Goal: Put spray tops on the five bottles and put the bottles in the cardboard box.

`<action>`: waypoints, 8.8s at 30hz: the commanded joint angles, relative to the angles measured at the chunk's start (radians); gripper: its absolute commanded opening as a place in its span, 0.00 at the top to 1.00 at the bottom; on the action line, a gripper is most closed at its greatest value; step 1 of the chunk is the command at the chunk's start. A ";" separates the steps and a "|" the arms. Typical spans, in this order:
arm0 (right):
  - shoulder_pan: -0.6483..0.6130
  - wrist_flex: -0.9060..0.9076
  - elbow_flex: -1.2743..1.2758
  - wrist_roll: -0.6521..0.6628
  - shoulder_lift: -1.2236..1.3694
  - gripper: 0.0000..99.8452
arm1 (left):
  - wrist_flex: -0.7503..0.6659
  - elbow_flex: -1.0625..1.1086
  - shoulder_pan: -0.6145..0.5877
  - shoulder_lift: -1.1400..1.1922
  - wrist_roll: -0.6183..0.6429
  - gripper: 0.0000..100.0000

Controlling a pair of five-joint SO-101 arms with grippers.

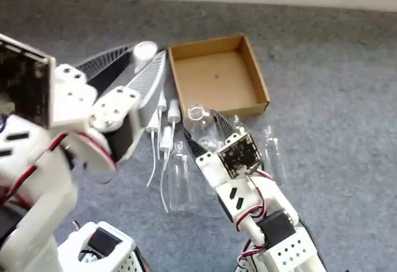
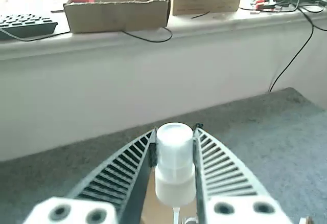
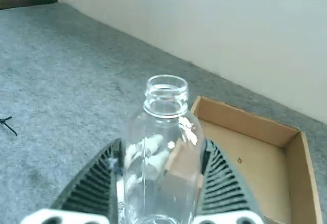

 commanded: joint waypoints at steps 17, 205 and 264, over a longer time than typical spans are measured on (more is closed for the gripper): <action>-0.001 -0.024 -0.007 -0.005 0.018 1.00 | -0.344 0.091 0.081 0.176 0.002 0.90; 0.191 -0.952 -1.488 -0.106 2.273 0.90 | -0.987 1.882 -0.519 -0.593 -0.224 0.81; 0.091 0.306 -1.259 -0.104 1.175 0.78 | -0.987 1.882 -0.524 -0.593 -0.226 0.81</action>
